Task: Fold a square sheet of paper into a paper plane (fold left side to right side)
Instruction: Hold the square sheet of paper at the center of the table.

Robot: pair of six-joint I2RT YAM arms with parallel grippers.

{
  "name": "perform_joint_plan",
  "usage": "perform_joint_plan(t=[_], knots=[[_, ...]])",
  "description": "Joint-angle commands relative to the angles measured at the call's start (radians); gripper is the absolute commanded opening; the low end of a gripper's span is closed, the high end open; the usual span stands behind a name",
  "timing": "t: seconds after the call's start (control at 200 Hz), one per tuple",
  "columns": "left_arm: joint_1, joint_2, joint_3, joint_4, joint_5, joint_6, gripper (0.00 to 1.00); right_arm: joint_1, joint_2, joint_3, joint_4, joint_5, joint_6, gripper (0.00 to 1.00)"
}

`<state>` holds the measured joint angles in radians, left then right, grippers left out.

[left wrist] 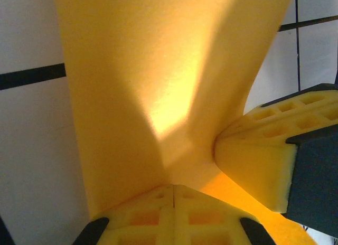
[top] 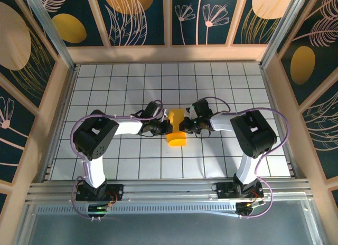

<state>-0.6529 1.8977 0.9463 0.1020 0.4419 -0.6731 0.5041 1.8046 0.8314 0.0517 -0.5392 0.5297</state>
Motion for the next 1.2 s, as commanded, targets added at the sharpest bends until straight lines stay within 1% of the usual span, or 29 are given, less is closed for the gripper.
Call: perform_joint_plan(t=[0.0, 0.22, 0.335, 0.485, 0.781, 1.001, 1.196], knots=[[0.004, 0.029, 0.014, -0.036, -0.014, 0.009, 0.0, 0.003, 0.038, -0.018, -0.132, 0.133, -0.025, 0.0], [0.004, 0.036, 0.011, -0.048, -0.021, 0.006, 0.0, 0.004, -0.031, 0.02, -0.102, 0.07, -0.017, 0.0], [0.004, 0.041, 0.013, -0.049, -0.027, 0.003, 0.0, 0.003, -0.07, 0.058, -0.111, 0.064, -0.037, 0.0], [0.003, 0.04, 0.016, -0.056, -0.033, 0.005, 0.0, 0.004, -0.08, 0.077, -0.071, 0.039, -0.045, 0.0], [0.002, 0.041, 0.016, -0.061, -0.032, 0.008, 0.0, 0.022, 0.037, 0.156, 0.036, -0.008, -0.017, 0.0], [0.0, 0.037, 0.012, -0.061, -0.028, 0.009, 0.0, 0.027, 0.122, 0.196, 0.05, -0.01, -0.02, 0.0], [0.0, 0.038, 0.013, -0.072, -0.021, 0.016, 0.0, 0.018, 0.175, 0.205, -0.014, 0.027, -0.053, 0.0]])
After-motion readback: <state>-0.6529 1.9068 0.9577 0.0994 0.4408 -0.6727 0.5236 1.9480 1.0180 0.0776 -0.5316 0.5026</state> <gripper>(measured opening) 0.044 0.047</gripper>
